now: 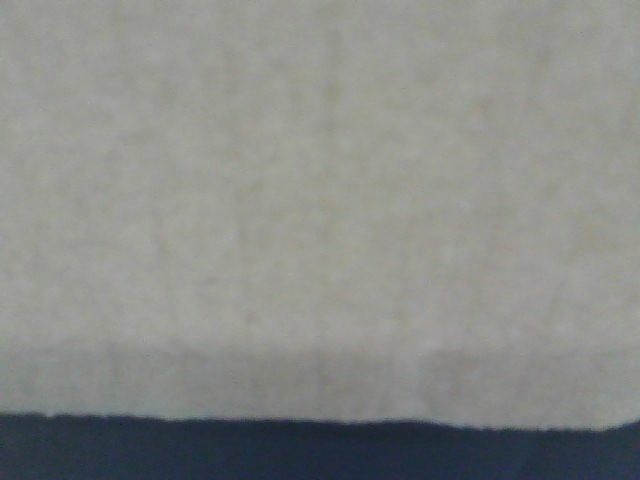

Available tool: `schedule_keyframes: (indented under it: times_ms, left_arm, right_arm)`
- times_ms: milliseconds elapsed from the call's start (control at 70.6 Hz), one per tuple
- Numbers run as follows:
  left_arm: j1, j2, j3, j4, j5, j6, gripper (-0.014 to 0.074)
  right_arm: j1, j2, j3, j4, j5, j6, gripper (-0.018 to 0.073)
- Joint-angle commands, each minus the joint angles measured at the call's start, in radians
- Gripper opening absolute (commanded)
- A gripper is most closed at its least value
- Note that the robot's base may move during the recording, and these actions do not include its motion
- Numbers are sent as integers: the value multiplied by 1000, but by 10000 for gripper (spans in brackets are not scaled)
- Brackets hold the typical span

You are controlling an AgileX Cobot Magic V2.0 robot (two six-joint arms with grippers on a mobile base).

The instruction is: Grab box from left shelf to table start

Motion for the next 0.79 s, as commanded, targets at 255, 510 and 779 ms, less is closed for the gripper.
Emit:
schedule_keyframes:
  times_ms: [255, 510, 779]
  left_arm:
    - [-19, -4, -45, -262, -190, -25, -96]
    - [-19, -4, -45, -262, -190, -25, -96]
    - [-19, -4, -45, -262, -190, -25, -96]
  right_arm:
    - [8, 10, -29, 120, -122, -30, 59]
    - [8, 10, -29, 120, -122, -30, 59]
    - [8, 10, -29, 120, -122, -30, 59]
